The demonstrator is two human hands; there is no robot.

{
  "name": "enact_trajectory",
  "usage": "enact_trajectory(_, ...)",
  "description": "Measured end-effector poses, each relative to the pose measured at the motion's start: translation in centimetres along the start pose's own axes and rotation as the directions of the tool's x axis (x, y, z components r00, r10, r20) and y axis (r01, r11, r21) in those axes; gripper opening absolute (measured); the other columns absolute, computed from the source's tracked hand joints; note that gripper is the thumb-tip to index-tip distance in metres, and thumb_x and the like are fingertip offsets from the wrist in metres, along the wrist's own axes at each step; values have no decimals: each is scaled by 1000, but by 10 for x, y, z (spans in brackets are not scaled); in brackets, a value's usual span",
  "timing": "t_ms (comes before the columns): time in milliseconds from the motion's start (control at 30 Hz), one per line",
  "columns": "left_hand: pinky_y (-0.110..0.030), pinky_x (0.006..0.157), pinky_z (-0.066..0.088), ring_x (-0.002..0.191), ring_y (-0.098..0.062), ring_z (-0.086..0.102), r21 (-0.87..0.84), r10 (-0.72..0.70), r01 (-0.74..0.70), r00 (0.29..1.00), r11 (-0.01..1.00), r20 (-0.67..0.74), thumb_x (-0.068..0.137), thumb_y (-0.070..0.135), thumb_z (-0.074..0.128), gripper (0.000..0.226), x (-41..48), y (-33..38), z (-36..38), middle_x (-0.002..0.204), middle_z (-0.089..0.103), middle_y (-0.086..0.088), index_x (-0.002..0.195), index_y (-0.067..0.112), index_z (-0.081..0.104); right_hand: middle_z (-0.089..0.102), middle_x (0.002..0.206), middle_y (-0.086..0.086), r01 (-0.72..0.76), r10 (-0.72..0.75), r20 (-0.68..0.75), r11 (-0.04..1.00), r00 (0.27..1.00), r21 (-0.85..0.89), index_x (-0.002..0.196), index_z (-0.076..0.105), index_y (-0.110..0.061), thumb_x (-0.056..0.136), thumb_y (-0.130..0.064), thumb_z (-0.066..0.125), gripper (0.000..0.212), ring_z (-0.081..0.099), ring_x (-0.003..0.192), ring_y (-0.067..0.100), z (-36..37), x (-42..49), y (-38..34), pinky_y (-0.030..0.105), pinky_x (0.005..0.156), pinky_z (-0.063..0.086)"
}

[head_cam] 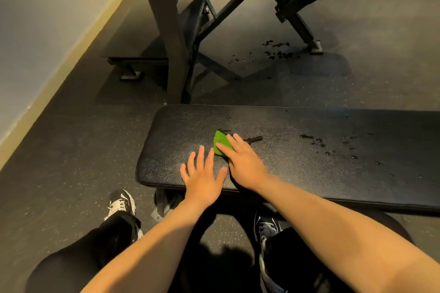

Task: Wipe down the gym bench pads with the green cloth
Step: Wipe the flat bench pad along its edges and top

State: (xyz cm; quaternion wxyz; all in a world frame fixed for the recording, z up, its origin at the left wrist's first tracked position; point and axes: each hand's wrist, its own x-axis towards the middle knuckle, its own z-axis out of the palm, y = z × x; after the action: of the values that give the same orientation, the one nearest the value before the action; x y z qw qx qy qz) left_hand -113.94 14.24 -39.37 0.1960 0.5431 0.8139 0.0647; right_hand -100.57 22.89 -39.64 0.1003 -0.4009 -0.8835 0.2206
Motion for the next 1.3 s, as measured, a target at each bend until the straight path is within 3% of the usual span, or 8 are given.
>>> enact_trajectory(100, -52, 119, -12, 153, -21, -14, -22, 19, -19, 1000, 1000, 15, 100, 62, 32, 70, -2, -1, -2, 168, -10, 5, 160, 34, 8, 11, 166, 4, -31, 31, -20, 999, 999, -8, 156, 28, -27, 95, -3, 47, 68, 1, 153, 23, -7, -3, 12, 38, 124, 6)
enact_trajectory(333, -51, 120, -11, 153, -20, -11, -67, 21, -22, 1000, 998, -10, 99, 60, 37, 70, -6, 0, -4, 168, -5, 5, 159, 35, 13, 8, 166, 7, -455, 448, -206, 890, 870, 13, 154, 29, -21, 95, -11, 49, 63, 1, 152, 28, -30, 0, 38, 44, 123, 15)
enact_trajectory(400, -50, 120, -8, 153, -21, -6, -74, -15, 14, 1000, 997, -21, 98, 58, 42, 68, -4, 6, -5, 168, 1, 5, 157, 35, 17, 11, 165, 8, -420, 406, -213, 907, 889, -25, 154, 28, -22, 91, -11, 51, 68, 3, 151, 31, -24, 2, 30, 49, 122, 17)
enact_trajectory(533, -51, 118, 6, 147, -24, 9, -10, -65, 65, 994, 998, -90, 97, 58, 43, 65, 17, 15, -16, 164, 15, 3, 154, 36, 23, 12, 165, 8, -91, 91, -76, 996, 993, -3, 153, 31, -33, 89, -1, 51, 74, 1, 152, 31, -5, 11, 13, 49, 123, 11)
enact_trajectory(667, -54, 119, 0, 151, -24, 0, 31, -25, 26, 999, 999, -25, 99, 59, 36, 66, 46, 19, -19, 167, 2, 6, 158, 37, 15, 14, 165, 7, -20, 20, -35, 1000, 999, -3, 152, 37, -29, 92, 0, 49, 68, 1, 153, 28, -6, 32, 28, 43, 122, 7)
enact_trajectory(1000, -55, 120, 2, 152, -27, 3, 103, 38, -23, 988, 994, -147, 99, 57, 31, 66, 49, 19, 1, 168, 3, 2, 159, 35, 13, 20, 162, 10, -520, 512, -232, 853, 827, 28, 152, 35, -19, 92, -13, 53, 63, 7, 151, 33, -42, 85, 67, 44, 121, 13)
enact_trajectory(1133, -54, 119, 3, 151, -27, 5, 128, 45, -25, 986, 992, -161, 95, 58, 26, 69, 51, 17, 5, 168, 7, 0, 159, 34, 16, 36, 152, 9, -250, 248, -152, 968, 957, 7, 144, 46, -19, 85, -6, 54, 61, 22, 143, 34, -28, 112, 31, 48, 112, 28)
enact_trajectory(1300, -52, 120, 3, 151, -27, 5, 111, 53, -36, 987, 993, -151, 93, 59, 22, 71, 51, 16, 3, 168, 10, -1, 158, 30, 22, 21, 163, 10, -19, 17, 36, 998, 999, 58, 153, 36, -20, 94, -1, 47, 63, 8, 151, 31, -13, 118, 14, 48, 122, 11)
